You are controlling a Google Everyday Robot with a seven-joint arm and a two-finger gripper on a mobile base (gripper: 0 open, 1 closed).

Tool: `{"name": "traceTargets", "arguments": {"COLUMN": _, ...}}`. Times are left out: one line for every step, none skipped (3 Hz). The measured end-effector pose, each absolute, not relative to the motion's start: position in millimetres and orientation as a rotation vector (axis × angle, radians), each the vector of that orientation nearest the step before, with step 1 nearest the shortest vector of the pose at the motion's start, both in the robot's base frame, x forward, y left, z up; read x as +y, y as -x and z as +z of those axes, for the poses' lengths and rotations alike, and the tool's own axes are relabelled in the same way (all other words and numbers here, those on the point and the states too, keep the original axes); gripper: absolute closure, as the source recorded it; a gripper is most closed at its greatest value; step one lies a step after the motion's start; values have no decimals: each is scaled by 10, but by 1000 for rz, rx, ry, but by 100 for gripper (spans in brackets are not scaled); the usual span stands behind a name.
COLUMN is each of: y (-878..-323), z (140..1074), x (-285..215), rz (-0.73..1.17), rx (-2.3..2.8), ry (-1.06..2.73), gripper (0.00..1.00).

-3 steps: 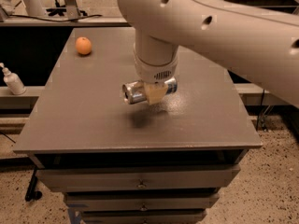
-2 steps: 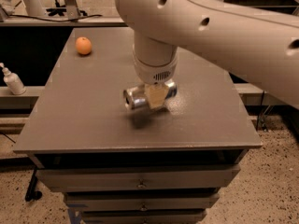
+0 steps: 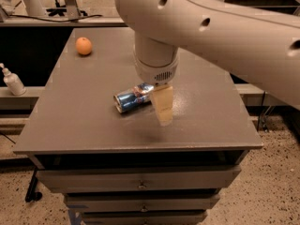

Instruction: Knock redbull can over

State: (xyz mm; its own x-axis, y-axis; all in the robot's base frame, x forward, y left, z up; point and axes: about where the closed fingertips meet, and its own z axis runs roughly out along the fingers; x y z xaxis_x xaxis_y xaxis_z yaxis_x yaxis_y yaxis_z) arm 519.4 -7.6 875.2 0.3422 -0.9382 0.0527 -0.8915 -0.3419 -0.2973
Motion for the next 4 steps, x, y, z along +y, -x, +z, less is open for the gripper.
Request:
{"name": "traceTargets", "arguments": {"y": -5158, "z": 8695, "x": -75, "rz": -306, "rx": 1660, "ry": 2403, "gripper": 0}}
{"name": "traceTargets", "arguments": {"y": -5127, "z": 8652, "x": -75, "rz": -298, "rx": 1661, "ry": 2413, "gripper": 0}}
{"name": "traceTargets", "arguments": {"y": -5115, "z": 8634, "x": -172, "rz": -219, "rx": 1696, "ry": 2386, "gripper": 0}}
{"name": "traceTargets", "arguments": {"y": -5188, "z": 8699, "x": -472, "rz": -95, "rx": 1763, "ry": 2287, "gripper": 0}}
